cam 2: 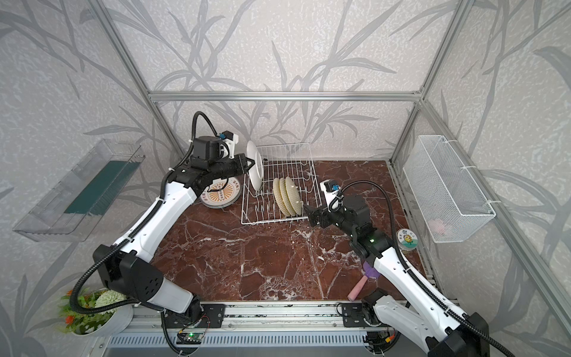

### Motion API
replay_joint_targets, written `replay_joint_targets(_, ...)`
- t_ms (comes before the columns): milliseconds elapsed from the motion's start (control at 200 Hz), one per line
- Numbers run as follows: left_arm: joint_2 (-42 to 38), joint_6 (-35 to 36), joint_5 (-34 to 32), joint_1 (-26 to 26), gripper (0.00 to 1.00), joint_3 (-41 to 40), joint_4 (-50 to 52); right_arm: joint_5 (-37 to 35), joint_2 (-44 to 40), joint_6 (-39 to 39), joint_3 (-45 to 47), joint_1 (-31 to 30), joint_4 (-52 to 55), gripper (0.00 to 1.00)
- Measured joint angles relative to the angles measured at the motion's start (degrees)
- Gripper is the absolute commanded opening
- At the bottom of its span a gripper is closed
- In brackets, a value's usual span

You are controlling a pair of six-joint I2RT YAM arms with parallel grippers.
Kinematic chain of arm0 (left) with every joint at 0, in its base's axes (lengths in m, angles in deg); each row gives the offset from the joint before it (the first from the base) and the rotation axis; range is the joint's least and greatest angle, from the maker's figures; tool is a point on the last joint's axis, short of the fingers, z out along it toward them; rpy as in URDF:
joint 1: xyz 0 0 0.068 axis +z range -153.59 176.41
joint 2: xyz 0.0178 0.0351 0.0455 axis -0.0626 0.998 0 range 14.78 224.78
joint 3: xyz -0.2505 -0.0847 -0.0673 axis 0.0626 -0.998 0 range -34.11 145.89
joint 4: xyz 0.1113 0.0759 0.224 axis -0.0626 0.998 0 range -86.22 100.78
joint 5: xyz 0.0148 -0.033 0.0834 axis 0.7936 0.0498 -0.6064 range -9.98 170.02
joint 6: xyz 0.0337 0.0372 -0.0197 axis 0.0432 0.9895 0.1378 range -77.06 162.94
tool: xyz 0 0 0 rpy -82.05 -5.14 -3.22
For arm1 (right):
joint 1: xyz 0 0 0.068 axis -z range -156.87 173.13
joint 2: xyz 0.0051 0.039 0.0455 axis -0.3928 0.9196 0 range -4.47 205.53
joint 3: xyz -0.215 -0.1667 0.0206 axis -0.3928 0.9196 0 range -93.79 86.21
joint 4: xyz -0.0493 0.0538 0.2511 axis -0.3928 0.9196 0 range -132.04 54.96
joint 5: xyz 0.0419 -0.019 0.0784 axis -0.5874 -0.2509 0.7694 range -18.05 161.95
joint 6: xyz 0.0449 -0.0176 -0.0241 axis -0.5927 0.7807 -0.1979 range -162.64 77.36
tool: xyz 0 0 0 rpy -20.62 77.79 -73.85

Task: Unload the plates from the dish rack
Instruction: Place the plate among the plates.

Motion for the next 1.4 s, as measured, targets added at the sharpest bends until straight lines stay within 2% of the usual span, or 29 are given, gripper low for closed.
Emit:
replay_joint_targets(165, 0.0, 9.51, -1.88, -2.75, 0.0, 3.48, 3.37, -0.31, 0.68, -6.14, -4.09, 1.75, 2.14, 0.99)
replay_joint_targets(380, -0.02, 22.58, -6.38, -6.67, 0.0, 3.58, 5.97, 2.16, 3.39, -17.75, -7.96, 7.74, 3.98, 0.99)
replay_joint_targets(640, -1.77, 37.66, -12.04, -12.74, 0.0, 0.33, 5.68, 5.49, 10.45, -28.83, -13.84, 9.57, 4.79, 0.99)
replay_joint_targets(820, -4.96, 47.89, -13.75, -16.92, 0.0, -5.77, 2.73, 7.08, 14.75, -33.88, -17.84, 9.57, 4.52, 0.99)
replay_joint_targets(970, -6.84, 53.92, -13.0, -18.43, 0.0, -8.7, 0.63, 8.39, 18.75, -36.81, -22.23, 9.57, 4.59, 1.0)
replay_joint_targets(1220, -6.97, 60.92, -13.07, -19.67, 0.0, -9.57, -0.87, 10.58, 24.79, -40.89, -27.08, 9.57, 4.59, 0.84)
replay_joint_targets(1400, -6.95, 64.02, -13.55, -20.94, 0.0, -11.41, -0.85, 10.99, 26.34, -42.07, -27.21, 9.51, 4.63, 0.83)
